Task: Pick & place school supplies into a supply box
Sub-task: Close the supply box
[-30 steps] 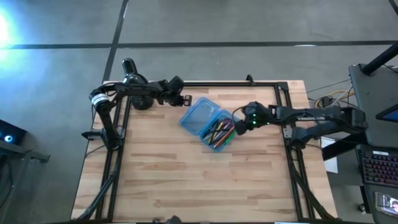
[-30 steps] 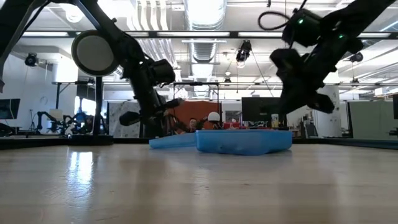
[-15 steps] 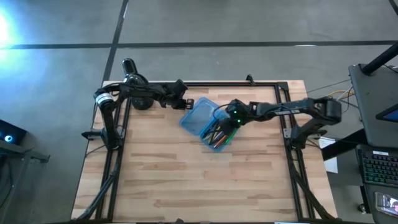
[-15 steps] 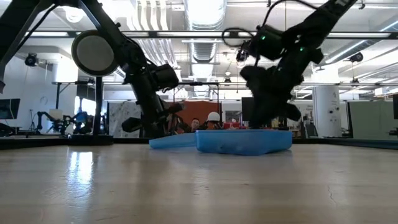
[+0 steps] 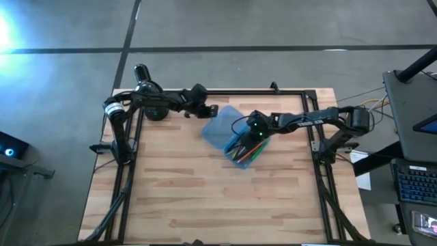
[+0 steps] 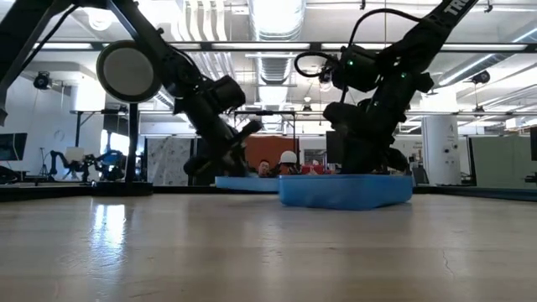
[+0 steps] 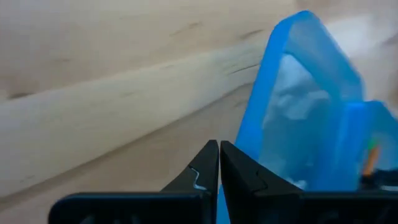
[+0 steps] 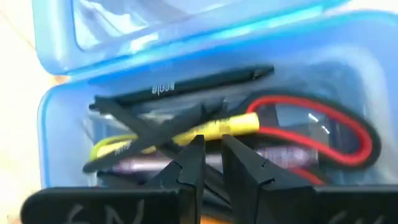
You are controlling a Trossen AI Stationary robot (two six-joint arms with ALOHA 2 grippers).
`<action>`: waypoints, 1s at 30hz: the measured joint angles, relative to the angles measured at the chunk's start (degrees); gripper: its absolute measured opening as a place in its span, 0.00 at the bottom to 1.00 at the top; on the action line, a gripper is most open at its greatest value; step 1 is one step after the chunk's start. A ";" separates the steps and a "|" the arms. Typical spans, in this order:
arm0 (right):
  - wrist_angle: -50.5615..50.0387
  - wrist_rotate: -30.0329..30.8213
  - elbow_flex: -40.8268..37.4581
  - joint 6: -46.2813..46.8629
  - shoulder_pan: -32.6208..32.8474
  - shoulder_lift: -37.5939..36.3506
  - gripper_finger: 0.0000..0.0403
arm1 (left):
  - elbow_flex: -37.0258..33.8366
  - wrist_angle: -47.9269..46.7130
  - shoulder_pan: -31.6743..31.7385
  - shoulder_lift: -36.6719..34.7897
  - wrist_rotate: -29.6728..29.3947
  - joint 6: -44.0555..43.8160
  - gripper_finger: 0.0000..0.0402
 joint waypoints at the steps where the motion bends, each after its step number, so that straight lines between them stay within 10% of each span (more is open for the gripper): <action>1: -0.09 0.35 0.00 -0.04 -0.02 0.02 0.12 | 0.52 0.20 -0.02 -0.10 0.14 0.01 0.00; 30: -2.37 2.41 -0.09 -4.55 0.01 1.87 0.12 | 12.83 1.25 -5.06 -0.62 8.47 -7.23 0.00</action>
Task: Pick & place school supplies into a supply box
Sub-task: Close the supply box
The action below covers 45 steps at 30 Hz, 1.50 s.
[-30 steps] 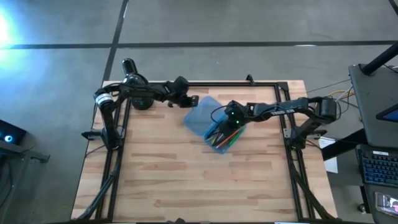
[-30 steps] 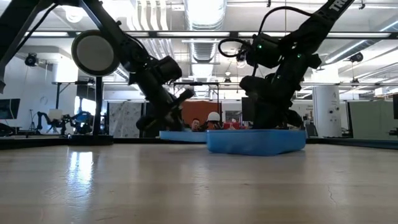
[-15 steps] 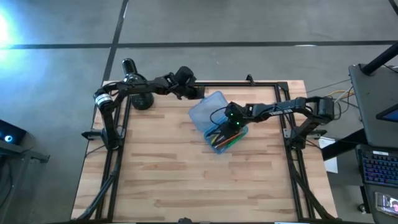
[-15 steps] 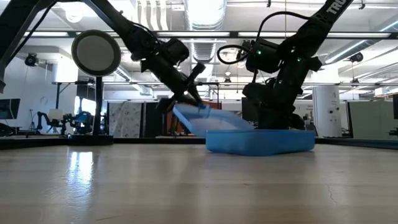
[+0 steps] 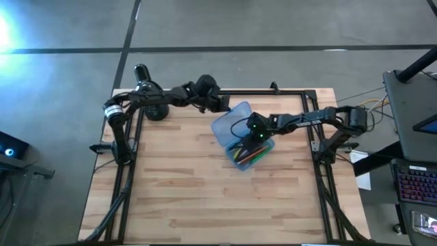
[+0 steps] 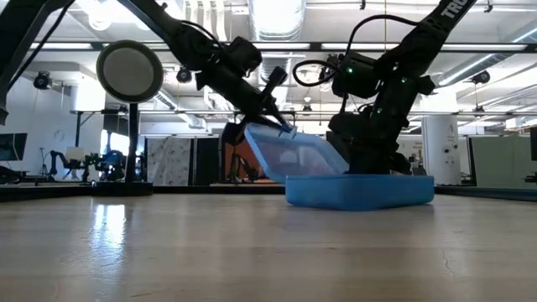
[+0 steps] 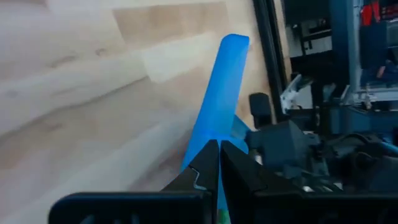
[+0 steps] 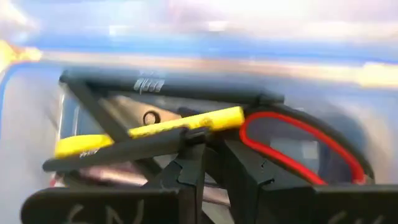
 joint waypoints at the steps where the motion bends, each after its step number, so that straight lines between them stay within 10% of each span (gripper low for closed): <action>1: -0.01 0.29 0.00 -0.13 0.00 0.00 0.12 | 0.00 0.83 -0.19 0.00 0.69 -1.02 0.00; 19: 0.00 3.02 0.00 -0.92 0.06 0.00 0.12 | 5.68 7.01 -1.25 0.20 3.55 -4.26 0.00; 29: -0.15 3.03 0.00 -1.17 0.24 0.00 0.12 | 4.94 -28.82 -0.36 0.57 -20.26 14.65 0.00; 33: -0.20 3.04 0.00 -1.56 0.37 0.00 0.12 | 3.00 -32.19 -0.52 -0.39 -16.82 16.13 0.00; 41: -0.59 2.60 -0.01 -1.60 0.37 -0.34 0.12 | -8.64 -28.44 -7.60 -7.81 -13.00 -4.70 0.12; 45: -0.74 2.56 -0.10 -2.44 0.35 -0.88 0.12 | -17.43 -10.92 -11.99 -12.16 -19.22 -22.15 0.20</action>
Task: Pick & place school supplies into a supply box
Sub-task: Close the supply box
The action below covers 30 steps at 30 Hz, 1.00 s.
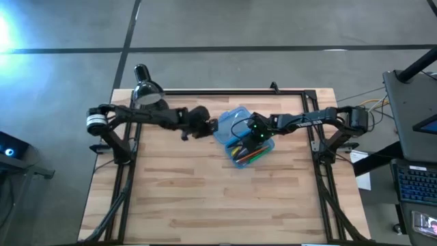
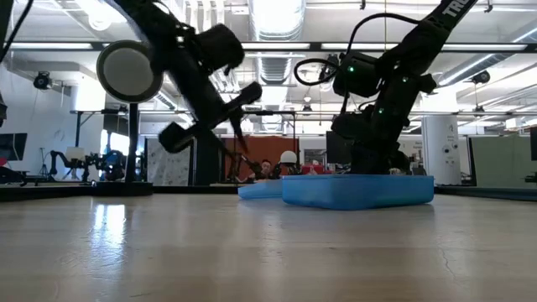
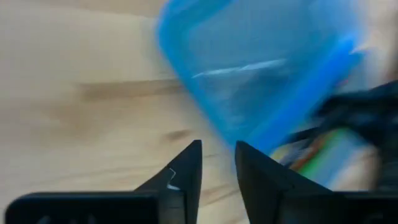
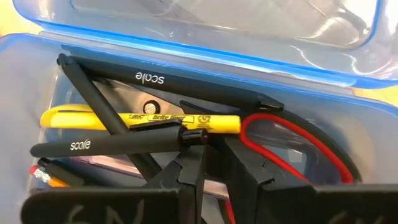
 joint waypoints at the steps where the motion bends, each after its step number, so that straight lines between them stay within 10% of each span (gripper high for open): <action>1: -0.04 0.00 -0.03 -0.27 -0.02 -0.12 0.12 | -2.18 5.31 -0.57 -0.50 -1.24 -3.92 0.21; 10: -0.61 -1.79 -0.03 -1.80 0.15 -0.41 0.12 | -11.41 17.56 -5.49 1.31 -6.41 -21.56 0.22; 30: -1.14 -1.88 -0.01 -1.92 0.64 -0.50 0.12 | -3.13 20.26 -5.79 10.60 -11.51 -20.64 0.27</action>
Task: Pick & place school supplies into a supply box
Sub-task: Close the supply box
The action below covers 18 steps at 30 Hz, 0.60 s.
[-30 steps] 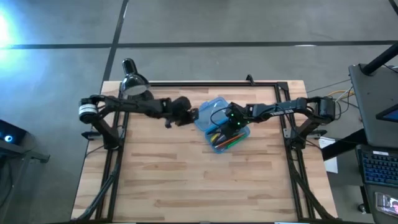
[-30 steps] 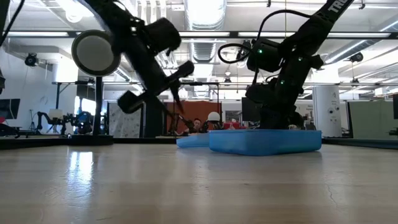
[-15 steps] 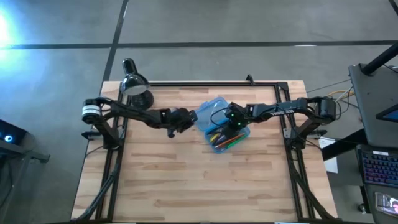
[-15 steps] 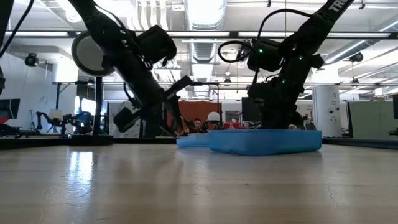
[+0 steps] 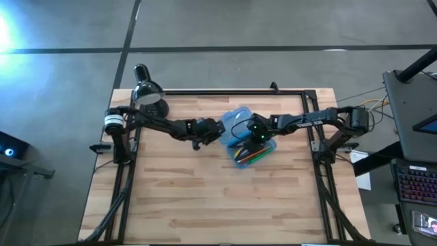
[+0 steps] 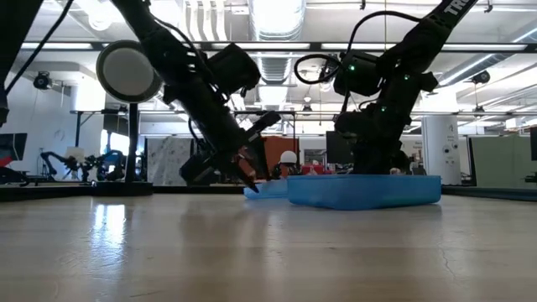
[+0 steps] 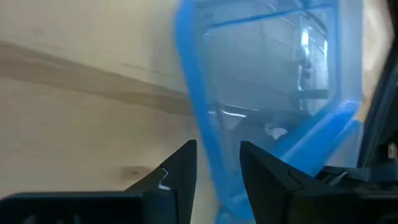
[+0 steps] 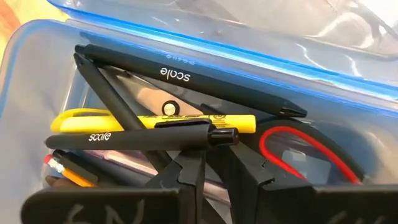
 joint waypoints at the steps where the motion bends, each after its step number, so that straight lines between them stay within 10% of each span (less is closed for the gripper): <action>1: -0.03 0.00 0.00 0.02 0.10 0.00 0.12 | 0.37 -0.13 0.02 0.05 0.03 0.45 0.27; 18: -0.19 0.24 -0.02 0.05 0.38 -0.02 0.12 | 2.18 -3.06 0.20 1.23 -0.37 2.10 0.27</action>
